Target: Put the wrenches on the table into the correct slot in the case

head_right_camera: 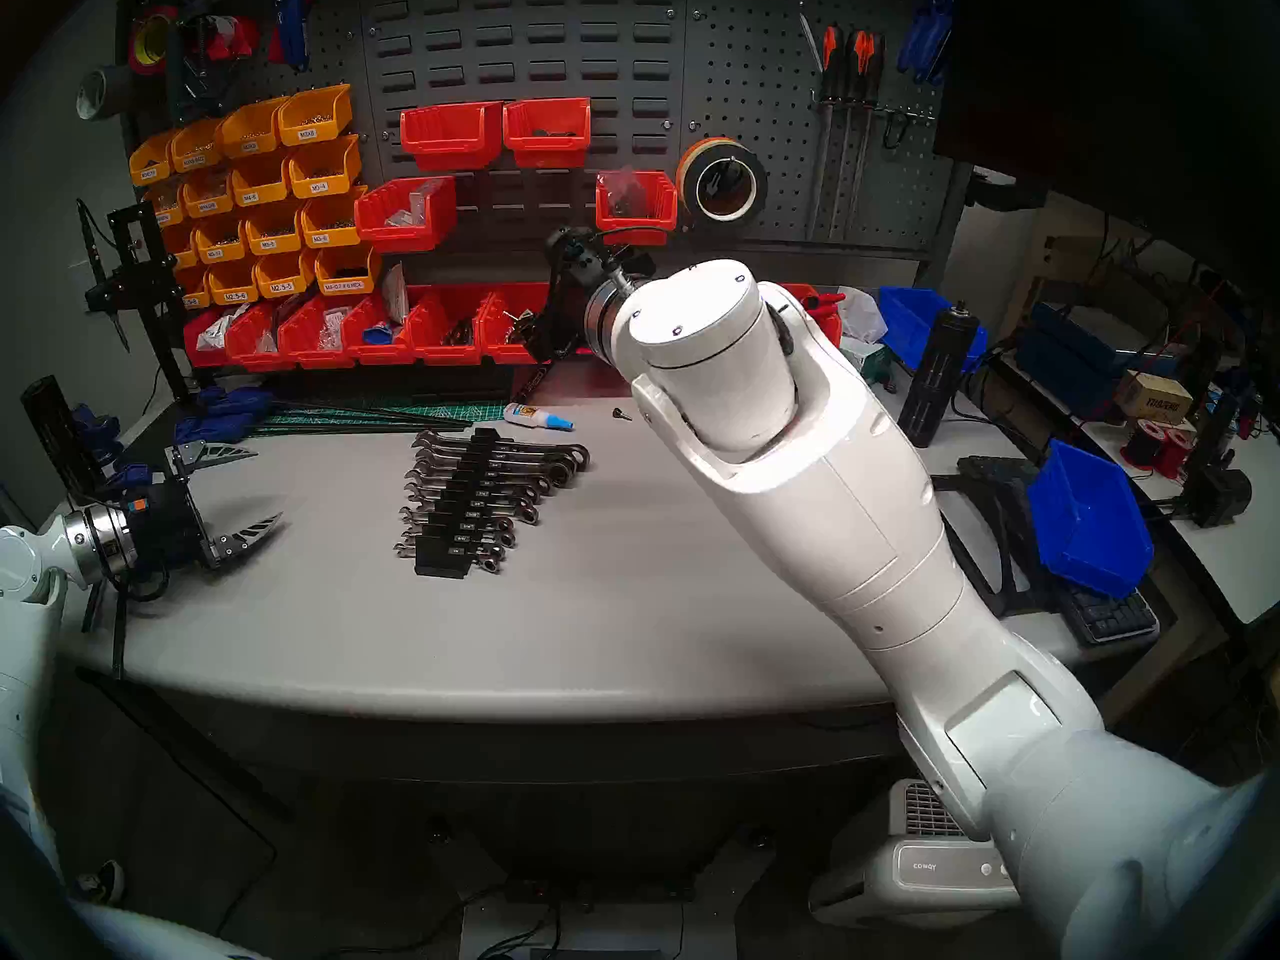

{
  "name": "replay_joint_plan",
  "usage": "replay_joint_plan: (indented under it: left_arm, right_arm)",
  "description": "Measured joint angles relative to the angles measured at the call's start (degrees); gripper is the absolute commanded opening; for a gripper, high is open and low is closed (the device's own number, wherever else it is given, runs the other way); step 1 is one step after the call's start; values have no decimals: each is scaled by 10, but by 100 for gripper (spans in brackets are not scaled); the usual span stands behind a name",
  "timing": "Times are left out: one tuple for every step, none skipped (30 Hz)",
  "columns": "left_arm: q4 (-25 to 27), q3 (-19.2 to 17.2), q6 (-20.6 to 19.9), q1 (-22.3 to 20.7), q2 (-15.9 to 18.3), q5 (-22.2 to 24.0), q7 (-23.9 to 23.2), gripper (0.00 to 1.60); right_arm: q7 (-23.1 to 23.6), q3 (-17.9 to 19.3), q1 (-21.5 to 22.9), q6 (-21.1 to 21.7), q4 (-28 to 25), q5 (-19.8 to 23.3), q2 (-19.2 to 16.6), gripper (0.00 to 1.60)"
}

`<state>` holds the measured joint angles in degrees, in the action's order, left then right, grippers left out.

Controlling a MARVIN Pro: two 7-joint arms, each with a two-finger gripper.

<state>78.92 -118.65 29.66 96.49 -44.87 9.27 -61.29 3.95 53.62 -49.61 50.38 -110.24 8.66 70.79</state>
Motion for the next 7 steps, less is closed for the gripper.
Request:
replay_joint_plan:
  left_arm:
    - [0, 0, 0, 0, 0, 0, 0, 160]
    - [0, 0, 0, 0, 0, 0, 0, 160]
    - [0, 0, 0, 0, 0, 0, 0, 160]
    - [0, 0, 0, 0, 0, 0, 0, 160]
    - [0, 0, 0, 0, 0, 0, 0, 160]
    - [0, 0, 0, 0, 0, 0, 0, 160]
    - [0, 0, 0, 0, 0, 0, 0, 160]
  right_arm:
    - [0, 0, 0, 0, 0, 0, 0, 160]
    - [-1, 0, 0, 0, 0, 0, 0, 160]
    - [-1, 0, 0, 0, 0, 0, 1, 160]
    - [-1, 0, -1, 0, 0, 0, 1, 160]
    - [-2, 0, -1, 0, 0, 0, 1, 160]
    - [-2, 0, -1, 0, 0, 0, 1, 160]
    - [-2, 1, -1, 0, 0, 0, 1, 160]
